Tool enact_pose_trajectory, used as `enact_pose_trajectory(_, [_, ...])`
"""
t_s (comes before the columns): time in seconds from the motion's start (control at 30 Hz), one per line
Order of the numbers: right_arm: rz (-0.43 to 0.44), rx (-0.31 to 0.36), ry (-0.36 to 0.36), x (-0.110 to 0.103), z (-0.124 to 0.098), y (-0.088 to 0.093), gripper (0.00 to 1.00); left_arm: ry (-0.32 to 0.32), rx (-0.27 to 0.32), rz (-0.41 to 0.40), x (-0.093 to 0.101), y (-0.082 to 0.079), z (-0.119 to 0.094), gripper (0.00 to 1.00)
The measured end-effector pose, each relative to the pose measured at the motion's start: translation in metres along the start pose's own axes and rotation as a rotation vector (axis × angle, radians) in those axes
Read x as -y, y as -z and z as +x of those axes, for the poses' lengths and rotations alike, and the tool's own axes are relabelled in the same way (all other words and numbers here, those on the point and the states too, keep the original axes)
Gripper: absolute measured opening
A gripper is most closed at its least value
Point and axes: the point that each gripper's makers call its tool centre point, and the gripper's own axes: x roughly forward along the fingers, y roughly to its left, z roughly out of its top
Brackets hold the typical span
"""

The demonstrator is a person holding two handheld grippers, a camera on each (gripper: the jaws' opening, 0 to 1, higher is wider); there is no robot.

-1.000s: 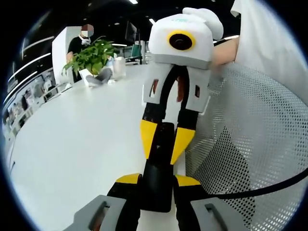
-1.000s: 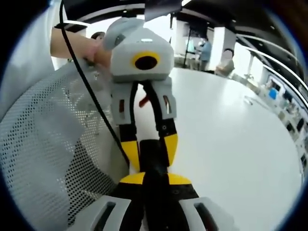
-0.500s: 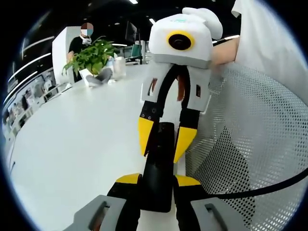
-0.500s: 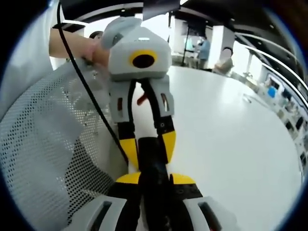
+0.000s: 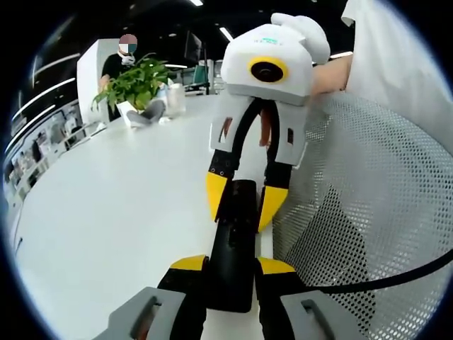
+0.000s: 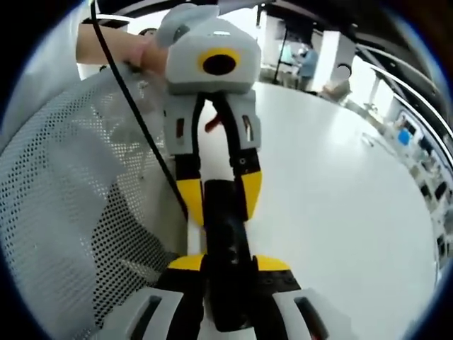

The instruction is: Press the specified remote control buttons in sequence, fully releasing each button before pressing the next.

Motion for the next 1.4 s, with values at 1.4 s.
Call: enact_pose_trajectory(1.4, [0.066,0.012,-0.022,0.001,-0.009,0.015,0.21,0.002,-0.032,-0.155,-0.002,-0.002,-0.004,0.34])
